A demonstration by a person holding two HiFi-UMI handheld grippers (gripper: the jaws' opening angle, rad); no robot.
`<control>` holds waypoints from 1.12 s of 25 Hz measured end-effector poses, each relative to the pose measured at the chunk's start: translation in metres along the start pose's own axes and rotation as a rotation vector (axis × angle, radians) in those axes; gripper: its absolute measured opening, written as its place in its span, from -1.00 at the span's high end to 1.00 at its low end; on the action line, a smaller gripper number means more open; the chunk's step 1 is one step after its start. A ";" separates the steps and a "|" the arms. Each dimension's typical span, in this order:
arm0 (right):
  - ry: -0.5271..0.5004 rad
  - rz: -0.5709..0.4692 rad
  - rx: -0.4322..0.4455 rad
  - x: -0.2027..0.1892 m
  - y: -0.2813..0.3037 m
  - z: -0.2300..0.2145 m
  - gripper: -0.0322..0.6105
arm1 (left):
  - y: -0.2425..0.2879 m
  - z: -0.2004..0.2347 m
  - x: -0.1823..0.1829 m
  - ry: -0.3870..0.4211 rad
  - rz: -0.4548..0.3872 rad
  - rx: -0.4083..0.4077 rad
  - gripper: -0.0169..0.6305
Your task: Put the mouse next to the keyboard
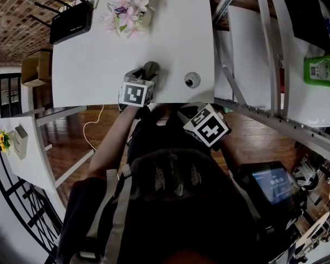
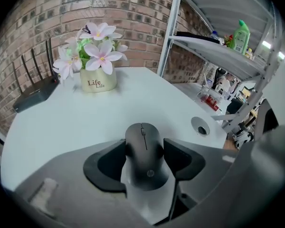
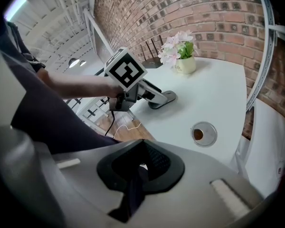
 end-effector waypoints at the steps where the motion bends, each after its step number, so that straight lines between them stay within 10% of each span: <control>1: -0.001 0.001 0.000 0.000 0.000 0.000 0.88 | 0.001 -0.002 0.001 -0.004 0.002 0.010 0.16; 28: -0.024 0.031 0.028 -0.032 -0.011 -0.003 0.88 | 0.025 -0.049 0.021 -0.001 -0.042 0.046 0.14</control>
Point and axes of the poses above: the fingertips, and each gripper's own axes: y forward along the fingers, z to its left, x out of its top, the point moved 7 cm from there along -y, backward along the fingers
